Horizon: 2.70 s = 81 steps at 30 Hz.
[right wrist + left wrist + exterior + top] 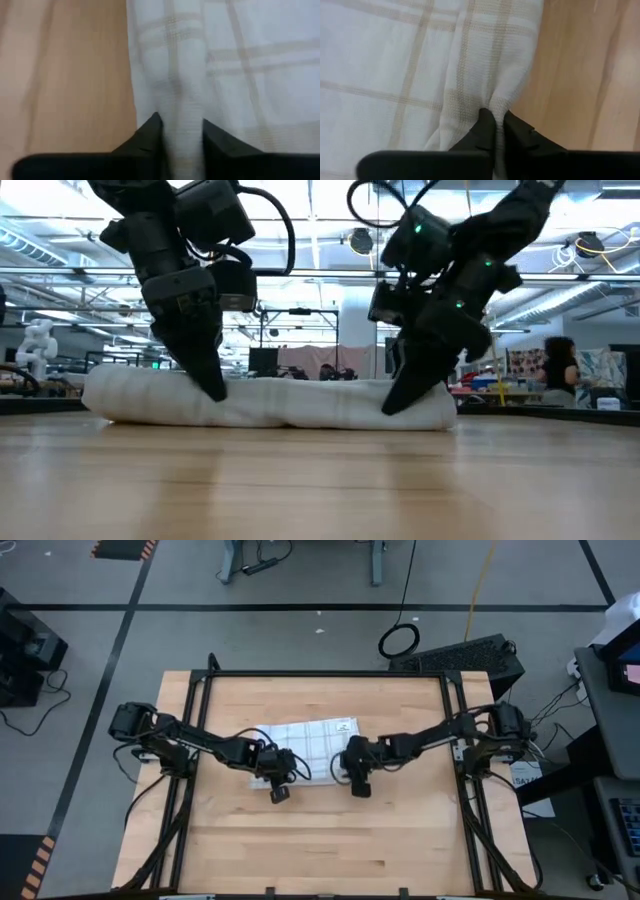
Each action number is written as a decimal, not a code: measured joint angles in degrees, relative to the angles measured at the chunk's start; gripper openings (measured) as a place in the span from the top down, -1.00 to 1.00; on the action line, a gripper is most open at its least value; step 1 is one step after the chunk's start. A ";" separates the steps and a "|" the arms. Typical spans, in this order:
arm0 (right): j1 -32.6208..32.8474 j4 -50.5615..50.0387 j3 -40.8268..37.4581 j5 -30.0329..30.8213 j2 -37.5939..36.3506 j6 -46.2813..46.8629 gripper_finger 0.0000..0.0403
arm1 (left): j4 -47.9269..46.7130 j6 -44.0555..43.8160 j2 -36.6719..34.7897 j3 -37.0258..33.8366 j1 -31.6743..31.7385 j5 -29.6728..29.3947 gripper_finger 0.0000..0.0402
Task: Roll towel
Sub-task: Roll the white towel
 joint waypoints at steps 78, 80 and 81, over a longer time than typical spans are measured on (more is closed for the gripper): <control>-0.34 -2.17 -1.84 -1.89 -0.20 4.77 0.45 | 3.29 2.06 -0.71 -0.42 6.10 10.07 0.46; -0.49 -2.36 -1.84 -5.02 -0.40 6.13 0.61 | 1.10 2.83 -4.12 -0.42 6.07 10.17 0.29; -0.47 -2.55 -1.87 -6.95 -0.50 7.34 0.68 | 0.38 3.07 -5.71 -0.42 6.11 9.87 0.20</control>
